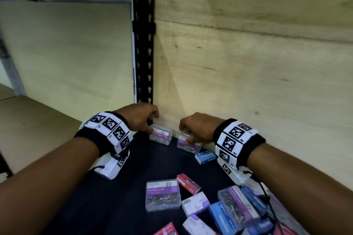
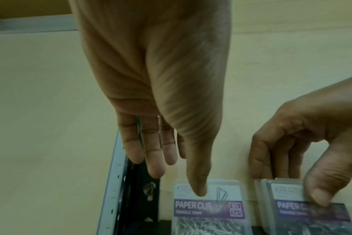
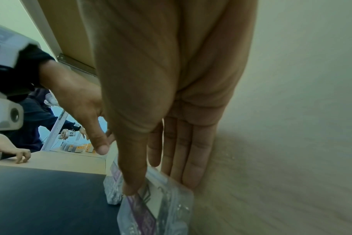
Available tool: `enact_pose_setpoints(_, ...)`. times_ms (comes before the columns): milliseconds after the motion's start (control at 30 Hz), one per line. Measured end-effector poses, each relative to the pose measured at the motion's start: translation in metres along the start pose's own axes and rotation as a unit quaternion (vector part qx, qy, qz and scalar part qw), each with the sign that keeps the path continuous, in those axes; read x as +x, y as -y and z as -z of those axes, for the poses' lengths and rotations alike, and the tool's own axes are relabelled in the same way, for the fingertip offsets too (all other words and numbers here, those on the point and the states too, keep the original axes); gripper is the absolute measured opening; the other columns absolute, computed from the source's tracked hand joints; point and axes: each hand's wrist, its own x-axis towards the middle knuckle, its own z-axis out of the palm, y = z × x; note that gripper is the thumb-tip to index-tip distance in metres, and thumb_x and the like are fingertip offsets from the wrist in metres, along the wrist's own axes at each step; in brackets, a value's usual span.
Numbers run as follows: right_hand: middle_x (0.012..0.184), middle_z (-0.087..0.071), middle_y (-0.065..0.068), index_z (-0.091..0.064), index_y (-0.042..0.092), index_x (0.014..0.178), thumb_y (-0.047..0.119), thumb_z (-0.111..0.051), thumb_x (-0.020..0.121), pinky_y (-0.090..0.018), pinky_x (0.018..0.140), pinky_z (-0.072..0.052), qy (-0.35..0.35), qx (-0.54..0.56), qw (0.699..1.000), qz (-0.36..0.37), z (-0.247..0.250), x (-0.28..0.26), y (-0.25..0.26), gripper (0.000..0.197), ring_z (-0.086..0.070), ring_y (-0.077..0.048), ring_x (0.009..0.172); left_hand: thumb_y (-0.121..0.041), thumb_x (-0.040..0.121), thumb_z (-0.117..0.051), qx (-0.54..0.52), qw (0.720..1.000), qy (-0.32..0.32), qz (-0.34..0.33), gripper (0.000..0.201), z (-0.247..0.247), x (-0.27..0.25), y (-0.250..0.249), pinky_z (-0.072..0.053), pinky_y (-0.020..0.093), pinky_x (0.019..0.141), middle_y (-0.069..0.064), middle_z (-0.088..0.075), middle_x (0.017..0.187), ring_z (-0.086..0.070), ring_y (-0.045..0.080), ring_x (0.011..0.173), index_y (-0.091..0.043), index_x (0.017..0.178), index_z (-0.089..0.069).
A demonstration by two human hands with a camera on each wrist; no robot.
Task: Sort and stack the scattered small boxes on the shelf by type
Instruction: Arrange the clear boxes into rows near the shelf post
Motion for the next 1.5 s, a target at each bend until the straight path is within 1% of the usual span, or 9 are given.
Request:
enact_pose_setpoints(167,0.132,-0.058,-0.009,-0.048,0.014,0.138,0.028,-0.068,0.092,-0.034,0.09,-0.046,-0.004,-0.013,1.0,-0.002,0.007,-0.013,0.004,0.052,-0.058,-0.026,0.115,-0.04,0.081,-0.075,-0.003,1.0,0.026,-0.001,0.028,0.012,-0.028,-0.02,-0.049,0.025,0.076,-0.009,-0.062,0.098,-0.059,0.008,0.085,-0.028,0.098,-0.056)
enact_pose_setpoints(267,0.133,-0.056,-0.009,-0.047,0.015,0.14,0.031,-0.064,0.095,-0.036,0.092,-0.046,-0.008,-0.028,1.0,-0.004,0.011,-0.029,0.006,0.051,-0.056,-0.027,0.115,-0.052,0.08,-0.072,-0.007,0.997,0.075,0.002,0.028,0.014,-0.047,-0.036,-0.052,0.028,0.082,-0.013,-0.064,0.093,-0.06,0.006,0.086,-0.029,0.093,-0.062)
enact_pose_setpoints(467,0.13,-0.059,-0.004,-0.051,0.02,0.136,0.038,-0.063,0.094,-0.035,0.091,-0.048,0.026,-0.028,0.999,-0.02,0.015,-0.067,0.008,0.047,-0.058,-0.024,0.112,-0.06,0.075,-0.073,0.004,0.987,0.158,0.022,0.049,0.014,-0.078,-0.063,-0.05,0.033,0.093,-0.004,-0.07,0.104,-0.064,0.013,0.098,-0.026,0.108,-0.065)
enact_pose_setpoints(700,0.128,-0.062,-0.002,-0.058,0.022,0.132,0.045,-0.067,0.089,-0.034,0.09,-0.047,0.073,-0.014,0.996,-0.05,0.008,-0.116,0.012,0.05,-0.06,-0.026,0.111,-0.058,0.072,-0.077,0.03,0.978,0.202,0.038,0.06,-0.008,-0.107,-0.086,-0.047,0.029,0.097,-0.011,-0.066,0.109,-0.06,0.01,0.102,-0.024,0.119,-0.062)
enact_pose_setpoints(867,0.119,-0.069,-0.009,-0.065,0.012,0.122,0.048,-0.069,0.085,-0.042,0.093,-0.054,0.131,0.003,0.99,-0.055,-0.004,-0.14,0.012,0.052,-0.064,-0.03,0.107,-0.055,0.072,-0.078,0.039,0.978,0.203,0.038,0.056,-0.021,-0.117,-0.094,-0.049,0.03,0.095,-0.01,-0.067,0.109,-0.062,0.012,0.103,-0.024,0.116,-0.064)
enact_pose_setpoints(1033,0.133,-0.056,-0.02,-0.057,0.001,0.128,0.046,-0.079,0.075,-0.051,0.102,-0.046,0.168,0.03,0.982,-0.08,-0.01,-0.156,0.012,0.073,-0.053,-0.039,0.122,-0.047,0.076,-0.078,0.041,0.978,0.202,0.035,0.051,-0.027,-0.125,-0.098,-0.049,0.03,0.095,-0.007,-0.068,0.111,-0.061,0.012,0.1,-0.019,0.118,-0.065)
enact_pose_setpoints(1200,0.131,-0.061,-0.012,-0.06,0.01,0.129,0.046,-0.08,0.075,-0.044,0.099,-0.048,0.167,0.019,0.982,-0.084,-0.014,-0.165,0.015,0.068,-0.057,-0.032,0.119,-0.05,0.073,-0.08,0.051,0.98,0.19,0.04,0.05,-0.027,-0.128,-0.096,-0.05,0.03,0.087,-0.004,-0.071,0.108,-0.059,0.01,0.088,-0.018,0.11,-0.07)
enact_pose_setpoints(1433,0.136,-0.057,-0.002,-0.055,0.018,0.137,0.048,-0.077,0.077,-0.038,0.097,-0.047,0.161,0.009,0.982,-0.094,-0.01,-0.171,0.023,0.07,-0.056,-0.026,0.12,-0.042,0.071,-0.084,0.036,0.984,0.173,0.035,0.052,-0.024,-0.136,-0.096,-0.044,0.025,0.071,0.002,-0.07,0.109,-0.056,0.01,0.083,-0.015,0.112,-0.068)
enact_pose_setpoints(1500,0.133,-0.059,0.0,-0.058,0.02,0.133,0.047,-0.078,0.078,-0.037,0.094,-0.047,0.164,0.015,0.982,-0.097,-0.009,-0.172,0.025,0.065,-0.057,-0.024,0.116,-0.038,0.071,-0.085,0.035,0.985,0.163,0.03,0.051,-0.024,-0.137,-0.095,-0.045,0.026,0.073,0.002,-0.07,0.108,-0.056,0.01,0.082,-0.013,0.112,-0.066)
